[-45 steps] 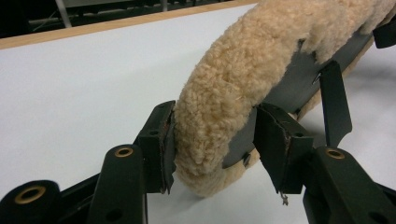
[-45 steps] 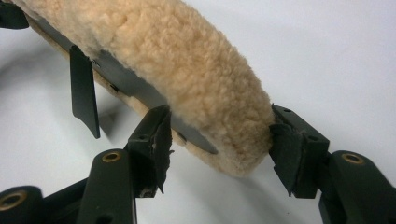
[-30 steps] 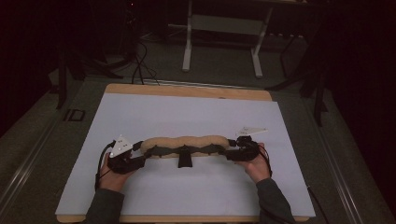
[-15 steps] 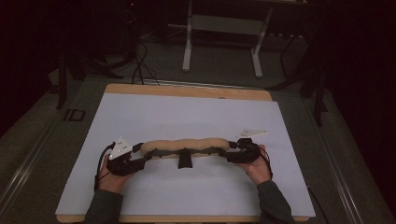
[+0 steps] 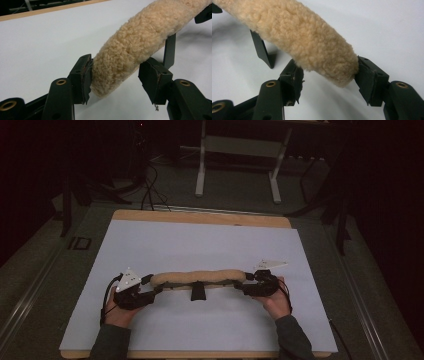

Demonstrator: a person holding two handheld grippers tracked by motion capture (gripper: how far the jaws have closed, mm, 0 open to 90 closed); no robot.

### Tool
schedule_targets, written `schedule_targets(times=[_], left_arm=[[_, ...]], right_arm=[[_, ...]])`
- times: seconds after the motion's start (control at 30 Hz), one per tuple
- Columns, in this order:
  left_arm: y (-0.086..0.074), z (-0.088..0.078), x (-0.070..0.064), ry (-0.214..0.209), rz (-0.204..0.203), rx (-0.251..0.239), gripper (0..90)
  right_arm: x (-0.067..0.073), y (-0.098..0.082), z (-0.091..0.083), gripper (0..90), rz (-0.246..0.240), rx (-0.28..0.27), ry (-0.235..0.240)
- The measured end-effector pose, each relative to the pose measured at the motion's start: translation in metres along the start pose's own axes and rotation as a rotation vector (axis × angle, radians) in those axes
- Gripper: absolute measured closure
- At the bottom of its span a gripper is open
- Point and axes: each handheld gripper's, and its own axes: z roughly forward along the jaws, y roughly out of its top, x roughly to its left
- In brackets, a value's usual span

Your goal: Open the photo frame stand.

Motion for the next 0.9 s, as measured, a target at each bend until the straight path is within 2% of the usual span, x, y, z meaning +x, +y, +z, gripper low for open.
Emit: schedule_targets(times=[0.3,0.5,0.73,0.9], left_arm=[[0.000,-0.004,0.001,-0.002,-0.028,-0.002,45.0],[0.000,-0.011,0.003,-0.005,-0.045,-0.024,43.9],[0.001,-0.017,0.006,-0.022,-0.055,-0.040,43.5],[0.002,-0.026,0.011,-0.058,-0.073,-0.064,43.6]], right_arm=[[0.000,-0.003,-0.001,42.1,0.010,-0.008,0.000],[0.000,-0.007,-0.002,42.2,0.010,-0.004,-0.006],[0.003,-0.008,-0.002,42.1,-0.005,0.011,-0.023],[0.001,-0.011,-0.004,42.1,0.008,0.009,-0.026]])
